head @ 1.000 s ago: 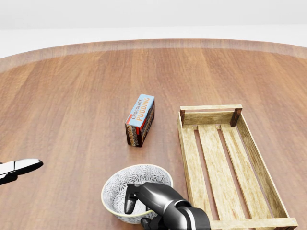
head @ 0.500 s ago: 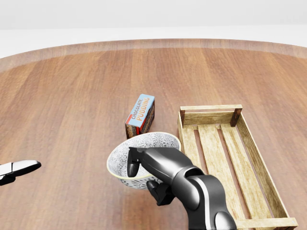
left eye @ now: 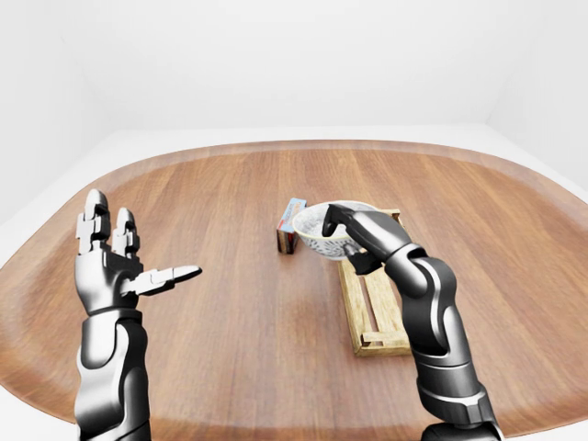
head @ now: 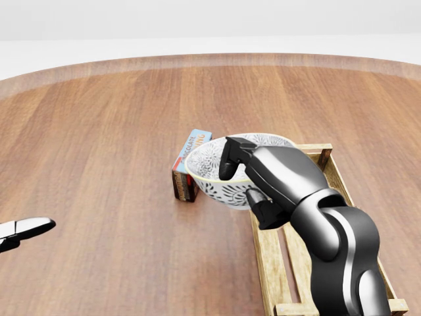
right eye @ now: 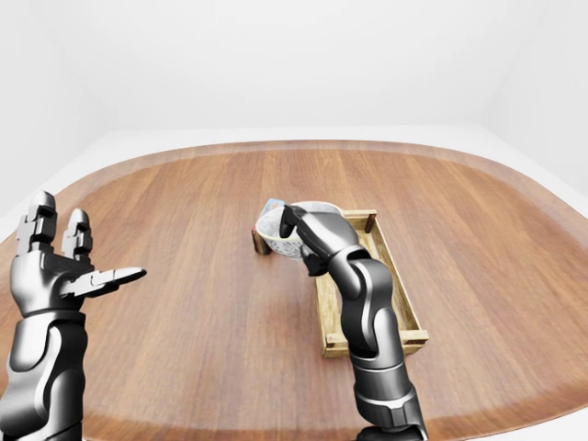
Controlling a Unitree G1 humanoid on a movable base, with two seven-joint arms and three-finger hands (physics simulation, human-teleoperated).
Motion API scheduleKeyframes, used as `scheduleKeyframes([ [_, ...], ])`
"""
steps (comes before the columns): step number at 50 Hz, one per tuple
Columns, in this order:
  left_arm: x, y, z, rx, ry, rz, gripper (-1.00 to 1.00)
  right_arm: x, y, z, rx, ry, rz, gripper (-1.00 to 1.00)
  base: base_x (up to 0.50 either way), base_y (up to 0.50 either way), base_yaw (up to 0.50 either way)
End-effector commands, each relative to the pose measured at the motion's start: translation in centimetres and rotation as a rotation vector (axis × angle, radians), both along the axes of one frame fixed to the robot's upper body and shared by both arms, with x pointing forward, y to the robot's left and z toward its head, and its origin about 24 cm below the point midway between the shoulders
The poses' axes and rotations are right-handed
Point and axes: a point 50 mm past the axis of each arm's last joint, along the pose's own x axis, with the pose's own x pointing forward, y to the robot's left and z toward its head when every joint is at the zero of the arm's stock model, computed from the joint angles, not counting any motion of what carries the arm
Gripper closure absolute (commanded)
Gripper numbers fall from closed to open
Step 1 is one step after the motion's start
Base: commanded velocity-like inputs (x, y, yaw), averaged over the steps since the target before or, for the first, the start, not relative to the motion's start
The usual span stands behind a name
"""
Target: Pick up the bowl on the left and put it in the tray.
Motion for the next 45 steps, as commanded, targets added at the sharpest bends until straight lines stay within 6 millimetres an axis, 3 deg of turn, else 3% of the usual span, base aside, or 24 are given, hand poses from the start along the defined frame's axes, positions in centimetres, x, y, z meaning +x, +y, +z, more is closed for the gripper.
scheduleKeyframes([
  [1,0.0,0.1,0.9,0.010,-0.032,0.008,-1.00,-0.6,-3.2,1.9,0.003,-0.083,-0.070,1.00,0.00,0.00,0.00],
  [3,0.0,0.1,0.9,0.009,-0.035,0.010,-1.00,-0.7,-4.2,2.0,0.014,-0.082,-0.091,1.00,0.00,0.00,0.00],
  [16,0.1,0.0,0.4,0.006,-0.014,0.007,-1.00,-0.9,-6.1,1.4,0.044,-0.049,-0.111,1.00,0.00,0.00,0.00],
  [25,0.2,-0.1,0.2,0.006,-0.005,0.004,-1.00,-0.6,-7.3,0.0,0.077,0.022,-0.129,1.00,0.00,0.00,0.00],
  [26,0.0,-0.1,1.1,0.015,-0.039,0.008,-1.00,-0.4,-7.7,-0.5,0.095,0.049,-0.139,1.00,0.00,0.00,0.00],
  [28,0.1,-0.1,0.3,0.010,-0.008,0.004,-1.00,-0.3,-7.9,-0.8,0.120,0.067,-0.136,1.00,0.00,0.00,0.00],
  [29,-0.1,-0.1,0.9,0.017,-0.034,0.008,-1.00,-0.3,-8.1,-1.0,0.123,0.078,-0.138,1.00,0.00,0.00,0.00],
  [45,-0.1,-0.3,0.4,0.022,-0.014,0.003,-1.00,1.1,-10.0,-2.3,0.280,0.012,-0.250,1.00,0.00,0.00,0.00],
])
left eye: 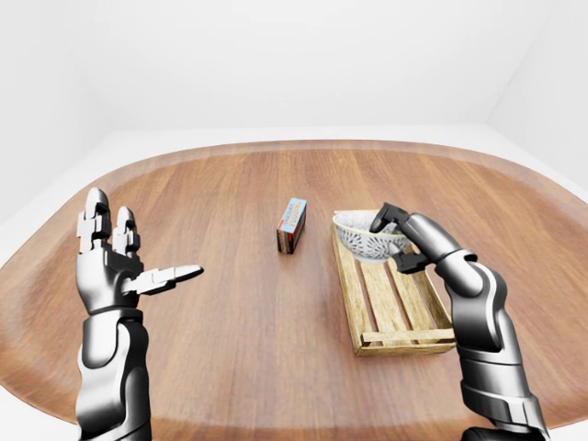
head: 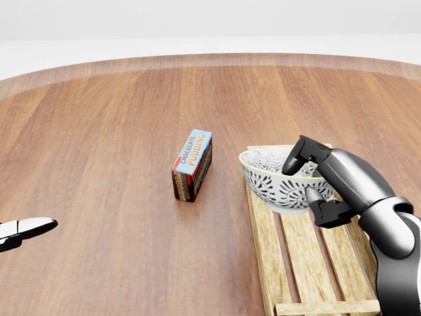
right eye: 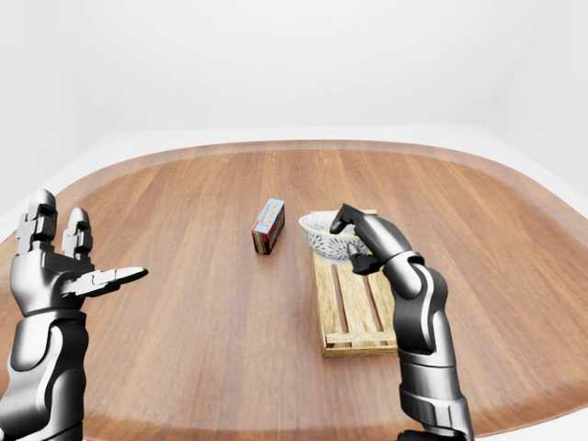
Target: Pick up the bowl on the left and put it in the tray.
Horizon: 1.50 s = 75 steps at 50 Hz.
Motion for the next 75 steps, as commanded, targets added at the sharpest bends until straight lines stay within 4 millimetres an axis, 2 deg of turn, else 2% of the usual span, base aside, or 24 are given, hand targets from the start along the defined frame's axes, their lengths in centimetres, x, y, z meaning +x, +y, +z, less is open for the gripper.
scheduleKeyframes([
  [1,0.0,-0.1,0.0,0.007,0.000,-0.002,-1.00,0.7,-1.5,-0.5,0.100,-0.052,-0.079,1.00,0.00,0.00,0.00],
  [7,0.0,-0.3,-0.8,0.003,0.032,-0.010,-1.00,1.0,-2.0,-0.6,0.100,-0.091,-0.135,1.00,0.00,0.00,0.00],
  [9,-0.1,-0.3,-0.1,0.011,0.006,-0.008,-1.00,1.1,-2.2,-0.8,0.079,-0.101,-0.156,1.00,0.00,0.00,0.00],
  [18,-0.1,-0.3,-1.0,0.006,0.042,-0.014,-1.00,1.5,-1.8,-1.4,0.017,-0.107,-0.183,1.00,0.00,0.00,0.00],
  [19,-0.1,-0.3,-0.5,0.012,0.020,-0.012,-1.00,1.7,-1.7,-1.6,0.017,-0.101,-0.188,1.00,0.00,0.00,0.00],
  [22,0.1,-0.3,-1.2,0.005,0.053,-0.015,-1.00,2.1,-1.6,-2.2,-0.007,-0.092,-0.202,1.00,0.00,0.00,0.00],
  [27,0.0,-0.3,-0.9,0.008,0.037,-0.012,-1.00,2.8,-1.6,-3.1,-0.043,-0.080,-0.233,1.00,0.00,0.00,0.00],
  [33,0.2,-0.3,-1.5,0.001,0.062,-0.015,-1.00,3.3,-1.4,-4.4,-0.118,-0.073,-0.269,1.00,0.00,0.00,0.00],
  [34,0.1,-0.3,-0.7,0.008,0.030,-0.012,-1.00,3.4,-1.4,-4.6,-0.120,-0.071,-0.275,1.00,0.00,0.00,0.00],
  [36,0.1,-0.4,-1.3,0.002,0.057,-0.017,-1.00,3.5,-1.4,-5.3,-0.134,-0.058,-0.282,1.00,0.00,0.00,0.00],
  [39,0.2,-0.4,-1.5,0.001,0.063,-0.018,-1.00,3.5,-1.4,-5.4,-0.132,-0.058,-0.291,1.00,0.00,0.00,0.00],
  [46,0.4,-0.3,-1.9,0.003,0.082,-0.018,-1.00,4.0,-2.0,-7.3,-0.118,-0.029,-0.349,1.00,0.00,0.00,0.00],
  [55,0.3,-0.4,-1.6,0.003,0.071,-0.016,-1.00,4.5,-2.2,-7.6,-0.119,-0.041,-0.383,1.00,0.00,0.00,0.00],
  [62,0.3,-0.4,-1.9,0.001,0.081,-0.018,-1.00,4.5,-2.4,-9.2,-0.101,-0.002,-0.424,1.00,0.00,0.00,0.00],
  [75,0.3,-0.4,-1.9,0.002,0.080,-0.017,-1.00,4.7,-2.4,-10.6,-0.098,0.039,-0.454,1.00,0.00,0.00,0.00],
])
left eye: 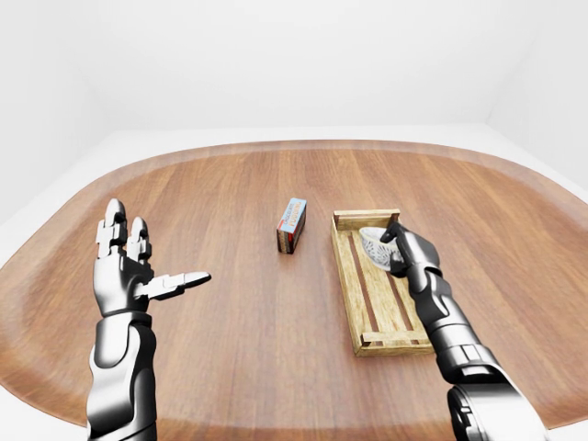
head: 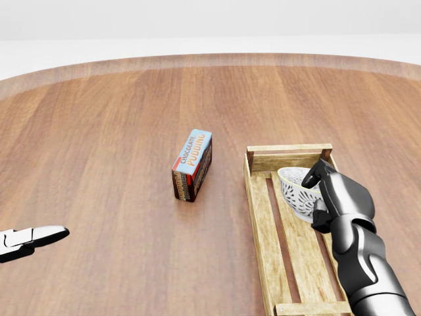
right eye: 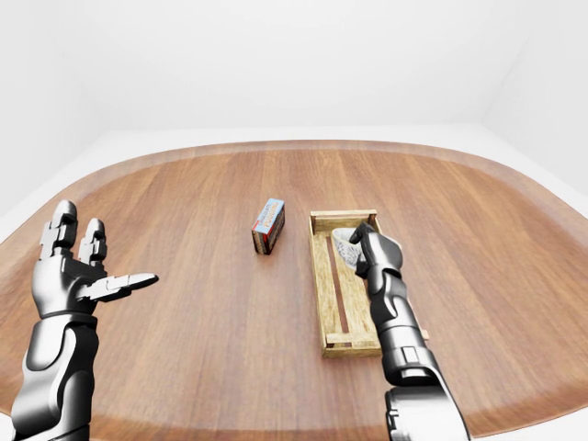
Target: Pick up the bowl on the left and put it in the tray.
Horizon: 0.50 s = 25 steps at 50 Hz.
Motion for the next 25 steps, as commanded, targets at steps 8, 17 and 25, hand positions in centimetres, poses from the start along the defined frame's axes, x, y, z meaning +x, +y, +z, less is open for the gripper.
scheduleKeyframes([
  [8,0.0,-0.1,-0.1,-0.002,0.005,-0.002,-1.00,0.0,-0.1,-1.5,0.017,0.025,-0.053,1.00,0.00,0.00,0.00],
  [17,0.0,-0.1,-0.1,-0.001,0.003,-0.004,-1.00,0.0,0.2,-2.3,0.020,0.054,-0.058,1.00,0.00,0.00,0.00],
  [25,0.0,-0.1,-0.3,-0.005,0.011,-0.006,-1.00,-0.1,0.4,-2.8,0.021,0.075,-0.066,1.00,0.00,0.00,0.00],
])
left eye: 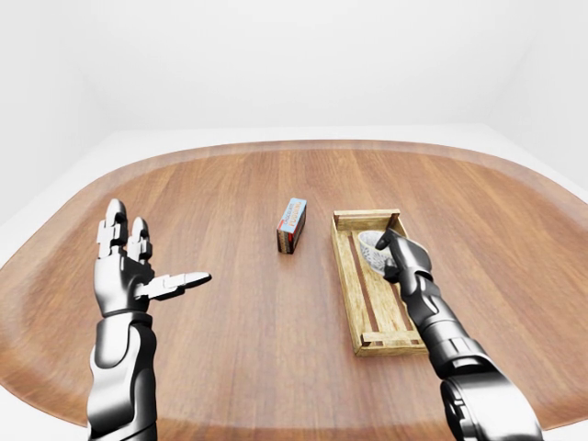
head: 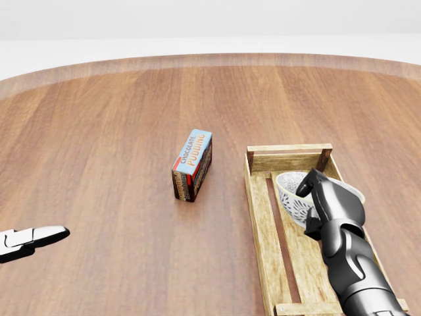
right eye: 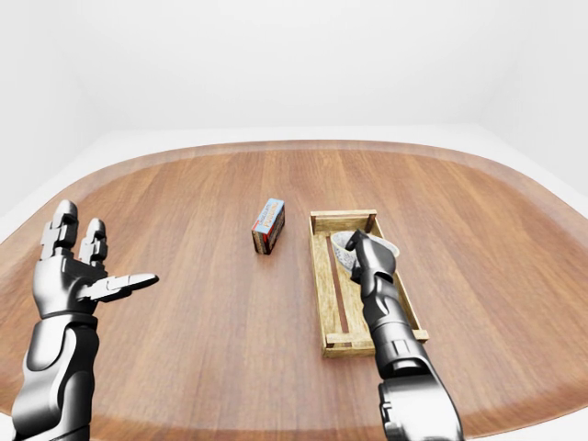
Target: Pick up the bowl on the left and put it in the tray.
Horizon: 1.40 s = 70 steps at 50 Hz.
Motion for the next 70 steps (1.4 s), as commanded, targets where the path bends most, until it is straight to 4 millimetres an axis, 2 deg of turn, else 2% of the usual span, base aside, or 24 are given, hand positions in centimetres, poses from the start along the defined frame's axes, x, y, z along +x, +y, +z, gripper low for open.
scheduleKeyframes([
  [1,0.1,0.0,-0.3,-0.005,0.013,-0.003,-1.00,-0.3,-0.4,-1.0,0.027,0.029,-0.047,1.00,0.00,0.00,0.00],
  [11,0.1,0.0,0.1,-0.003,-0.003,0.001,-1.00,-0.6,-0.2,-2.0,0.040,0.064,-0.062,1.00,0.00,0.00,0.00],
  [13,0.1,0.0,-0.3,-0.008,0.014,-0.002,-1.00,-0.7,-0.2,-2.1,0.042,0.068,-0.063,1.00,0.00,0.00,0.00],
  [14,0.1,0.0,0.3,-0.001,-0.012,0.001,-1.00,-0.7,-0.2,-2.1,0.041,0.068,-0.065,1.00,0.00,0.00,0.00],
  [19,0.1,0.0,-0.2,-0.007,0.007,-0.001,-1.00,-0.8,-0.1,-2.3,0.048,0.077,-0.064,1.00,0.00,0.00,0.00],
  [21,0.1,0.0,0.4,-0.002,-0.016,0.002,-1.00,-0.9,-0.1,-2.5,0.056,0.088,-0.064,1.00,0.00,0.00,0.00],
  [23,0.1,0.0,-0.2,-0.008,0.007,-0.002,-1.00,-0.9,0.0,-2.6,0.059,0.094,-0.065,1.00,0.00,0.00,0.00],
  [35,0.1,0.0,-0.4,-0.010,0.016,-0.003,-1.00,-1.2,0.5,-3.0,0.081,0.111,-0.052,1.00,0.00,0.00,0.00],
  [37,-0.1,0.1,0.4,-0.002,-0.016,0.003,-1.00,-1.1,0.6,-3.0,0.081,0.110,-0.045,1.00,0.00,0.00,0.00],
  [40,0.0,0.1,-0.3,-0.008,0.010,0.001,-1.00,-1.2,0.6,-3.0,0.088,0.111,-0.046,1.00,0.00,0.00,0.00],
  [47,0.0,0.0,-0.2,-0.008,0.007,-0.003,-1.00,-1.7,0.7,-3.7,0.102,0.137,-0.048,1.00,0.00,0.00,0.00],
  [50,-0.1,0.0,0.7,0.002,-0.032,0.001,-1.00,-1.7,0.7,-3.7,0.104,0.139,-0.049,1.00,0.00,0.00,0.00],
  [53,0.0,0.0,-0.3,-0.007,0.008,-0.004,-1.00,-1.6,0.8,-3.6,0.107,0.137,-0.042,1.00,0.00,0.00,0.00],
  [62,0.0,0.1,-0.3,-0.008,0.011,-0.003,-1.00,-1.8,0.9,-3.9,0.114,0.149,-0.043,1.00,0.00,0.00,0.00],
  [63,0.0,0.1,-0.2,-0.009,0.007,-0.002,-1.00,-1.8,0.9,-3.8,0.119,0.148,-0.037,0.06,0.00,0.00,0.00],
  [64,0.0,0.1,-0.2,-0.008,0.006,-0.002,-1.00,-1.8,1.0,-3.8,0.118,0.145,-0.033,-0.54,0.00,0.00,0.00],
  [65,0.0,0.1,-0.2,-0.008,0.006,-0.002,-1.00,-1.8,1.0,-3.7,0.118,0.144,-0.031,-0.54,0.00,0.00,0.00],
  [66,-0.1,0.0,0.3,-0.003,-0.015,-0.001,-1.00,-1.7,1.1,-3.6,0.122,0.141,-0.024,-1.00,0.00,0.00,0.00],
  [69,-0.1,0.0,0.7,0.000,-0.029,0.000,-1.00,-1.8,1.2,-3.5,0.123,0.138,-0.015,-1.00,0.00,0.00,0.00],
  [70,0.0,-0.1,-0.2,-0.008,0.004,-0.005,-1.00,-1.8,1.2,-3.6,0.122,0.139,-0.015,-1.00,0.00,0.00,0.00],
])
